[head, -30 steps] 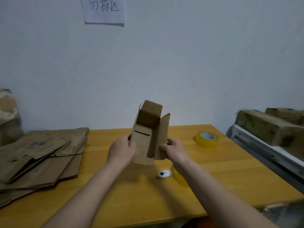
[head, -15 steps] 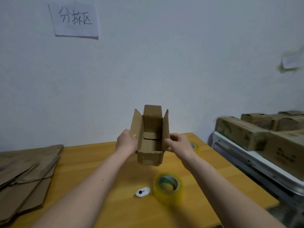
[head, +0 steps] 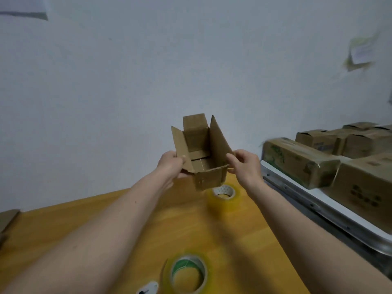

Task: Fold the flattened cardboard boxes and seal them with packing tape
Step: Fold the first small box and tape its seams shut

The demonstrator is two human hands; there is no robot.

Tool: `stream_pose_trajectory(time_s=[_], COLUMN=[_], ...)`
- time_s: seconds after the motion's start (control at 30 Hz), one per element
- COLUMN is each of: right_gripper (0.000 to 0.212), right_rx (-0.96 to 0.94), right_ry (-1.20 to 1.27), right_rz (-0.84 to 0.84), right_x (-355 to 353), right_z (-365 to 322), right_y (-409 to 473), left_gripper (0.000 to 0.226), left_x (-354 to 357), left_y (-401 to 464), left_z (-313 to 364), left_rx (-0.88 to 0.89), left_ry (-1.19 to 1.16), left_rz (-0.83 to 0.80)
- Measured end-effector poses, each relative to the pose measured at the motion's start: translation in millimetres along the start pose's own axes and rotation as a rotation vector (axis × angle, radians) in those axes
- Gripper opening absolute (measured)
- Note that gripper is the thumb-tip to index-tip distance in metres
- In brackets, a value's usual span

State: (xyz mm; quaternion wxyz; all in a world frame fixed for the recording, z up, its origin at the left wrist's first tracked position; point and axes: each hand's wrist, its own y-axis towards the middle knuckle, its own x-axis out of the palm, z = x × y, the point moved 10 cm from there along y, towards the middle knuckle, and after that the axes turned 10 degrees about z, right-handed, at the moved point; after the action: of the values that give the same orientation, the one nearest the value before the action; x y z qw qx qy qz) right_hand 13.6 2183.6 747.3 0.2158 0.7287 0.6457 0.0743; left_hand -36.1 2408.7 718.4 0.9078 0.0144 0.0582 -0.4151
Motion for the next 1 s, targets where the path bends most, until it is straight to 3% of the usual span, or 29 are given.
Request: stream_pose_trajectory(time_s=[0.17, 0.5, 0.6, 0.77, 0.87, 1.0], right_gripper=[0.024, 0.025, 0.022, 0.043, 0.033, 0.039], right_rx=[0.035, 0.117, 0.202, 0.266, 0.259, 0.212], right_ry=[-0.009, -0.078, -0.122, -0.195, -0.185, -0.247], right_rz=[0.088, 0.200, 0.106, -0.041, -0.066, -0.132], right_x=[-17.3, -13.9, 5.8, 33.4, 42.3, 53.8], right_z=[47.7, 141.6, 173.9, 216.4, 228.2, 237.2], right_y=[61.7, 153.2, 167.6, 156.8, 156.1, 157.6], left_gripper=[0.011, 0.011, 0.017, 0.027, 0.024, 0.013], left_x=[76.2, 185.9, 203.7, 220.9, 230.3, 231.7], left_y=[33.7, 108.5, 125.6, 137.8, 141.6, 150.0], left_z=[7.7, -23.2, -44.7, -84.3, -84.4, -85.0], left_rx=[-0.036, -0.131, -0.156, -0.298, -0.294, -0.270], left_ry=[-0.074, -0.041, 0.012, -0.065, -0.064, -0.024], left_rz=[-0.093, -0.138, -0.164, -0.201, -0.216, -0.190])
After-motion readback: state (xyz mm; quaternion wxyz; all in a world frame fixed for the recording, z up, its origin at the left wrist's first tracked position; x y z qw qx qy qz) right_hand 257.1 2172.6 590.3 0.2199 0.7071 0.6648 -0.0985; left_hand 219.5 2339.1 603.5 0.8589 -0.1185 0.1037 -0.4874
